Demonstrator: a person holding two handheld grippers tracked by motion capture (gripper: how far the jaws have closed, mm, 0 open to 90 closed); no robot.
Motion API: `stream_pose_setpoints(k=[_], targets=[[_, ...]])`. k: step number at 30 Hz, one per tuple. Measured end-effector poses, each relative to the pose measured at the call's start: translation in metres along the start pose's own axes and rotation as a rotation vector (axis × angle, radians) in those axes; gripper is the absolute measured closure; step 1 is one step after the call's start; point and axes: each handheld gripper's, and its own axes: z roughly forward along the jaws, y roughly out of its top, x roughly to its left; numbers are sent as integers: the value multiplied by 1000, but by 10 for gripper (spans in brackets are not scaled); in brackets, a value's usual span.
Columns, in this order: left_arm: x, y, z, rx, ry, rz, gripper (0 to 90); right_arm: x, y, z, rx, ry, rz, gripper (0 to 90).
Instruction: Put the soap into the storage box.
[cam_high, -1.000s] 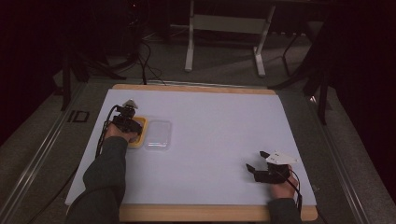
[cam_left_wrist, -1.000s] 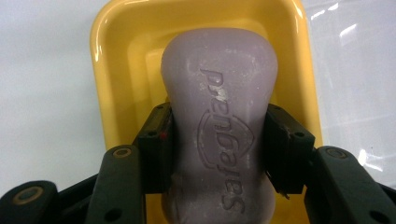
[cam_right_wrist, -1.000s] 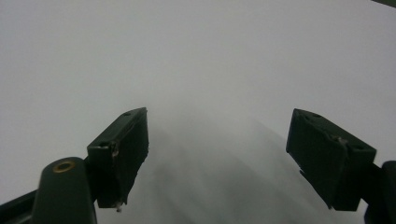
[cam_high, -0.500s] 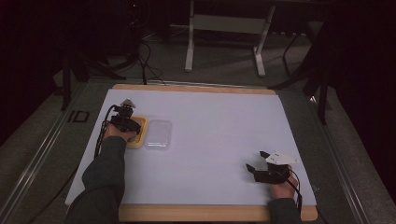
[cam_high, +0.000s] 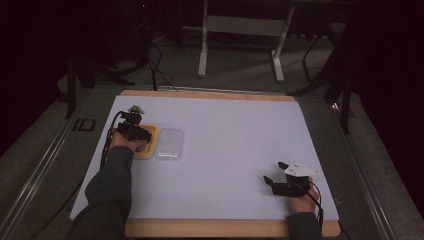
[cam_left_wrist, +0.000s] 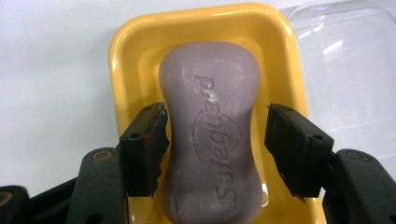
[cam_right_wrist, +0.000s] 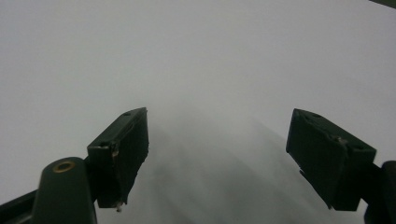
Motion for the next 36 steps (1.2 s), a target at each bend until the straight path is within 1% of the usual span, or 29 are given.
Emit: stream_pose_setpoints(k=[2,5,9,10,11,13,15,17,19,20,23,28,32,33,34,36], targets=[[-1,0,-2,-7,2,0,377,0,0,0,0,0,0,207],[-3,-1,-7,-27,-7,15,378,0,0,0,0,0,0,207],[-8,-2,-16,-49,-6,51,375,0,0,0,0,0,0,207],[-8,-2,-16,-49,-6,51,375,0,0,0,-1,-1,-2,207],[-11,-2,-22,-63,-9,67,376,0,0,0,0,-1,0,207],[-14,-3,-27,-81,-17,85,381,0,0,0,0,-1,1,207],[-18,-4,-31,-93,-24,114,392,0,0,0,0,-1,2,207],[-23,-5,-34,-98,-26,147,395,0,0,0,0,-1,2,207],[-27,-6,-36,-104,-38,186,409,0,0,0,0,-1,2,207],[-30,-7,-36,-102,-37,205,410,0,0,0,0,-1,1,207],[-35,-9,-36,-98,-35,247,422,0,0,0,0,-1,1,207],[-45,-16,-38,-105,-54,304,433,0,0,0,1,-1,1,207],[-52,-22,-38,-100,-70,334,446,0,0,0,1,-2,1,207],[-52,-22,-38,-100,-70,334,446,0,0,0,2,-1,1,207],[-56,-25,-39,-99,-67,359,446,0,0,0,2,-2,1,207],[-61,-28,-39,-104,-69,379,445,0,0,0,2,-2,1,206]])
